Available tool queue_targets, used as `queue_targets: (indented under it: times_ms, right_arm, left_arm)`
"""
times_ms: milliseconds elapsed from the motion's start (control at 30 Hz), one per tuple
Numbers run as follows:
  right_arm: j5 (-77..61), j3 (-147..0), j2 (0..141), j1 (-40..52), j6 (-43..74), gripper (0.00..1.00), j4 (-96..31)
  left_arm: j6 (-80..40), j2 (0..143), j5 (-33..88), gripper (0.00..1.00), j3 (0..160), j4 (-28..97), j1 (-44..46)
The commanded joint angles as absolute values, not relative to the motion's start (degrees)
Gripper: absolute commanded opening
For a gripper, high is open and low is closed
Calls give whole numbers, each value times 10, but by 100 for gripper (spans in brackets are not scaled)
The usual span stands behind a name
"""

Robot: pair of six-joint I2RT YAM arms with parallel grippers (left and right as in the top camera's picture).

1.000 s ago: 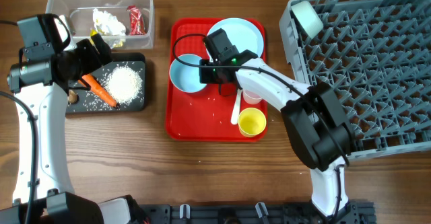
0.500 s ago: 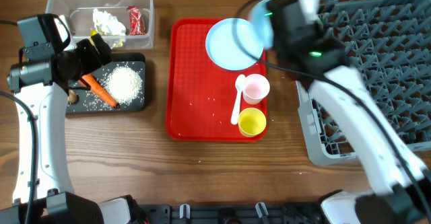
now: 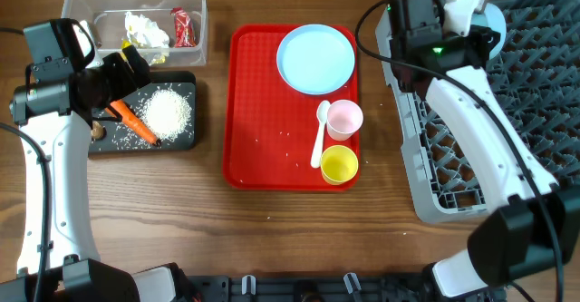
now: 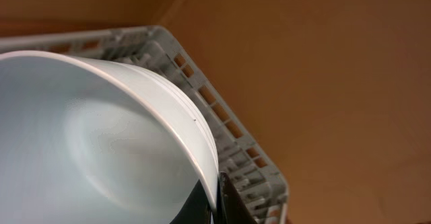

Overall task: Sort waste into correct bins and load items into the dishwasher rack
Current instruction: 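Carry the blue bowl with the right gripper and place it in the rack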

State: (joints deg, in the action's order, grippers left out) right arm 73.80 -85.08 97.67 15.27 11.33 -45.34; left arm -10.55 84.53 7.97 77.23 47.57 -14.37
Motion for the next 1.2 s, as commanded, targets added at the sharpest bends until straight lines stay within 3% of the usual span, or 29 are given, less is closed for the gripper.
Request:
queue_targets:
  times_ms: [0,1167]
  right_arm:
    - [780,-848,1012,154,99,4,-457]
    - [778,-848,1140,149,61,4,-473]
  left_arm:
    - [-98,848,78,100,777,476,-147]
    - [-98,848,78,100,777,476,-147]
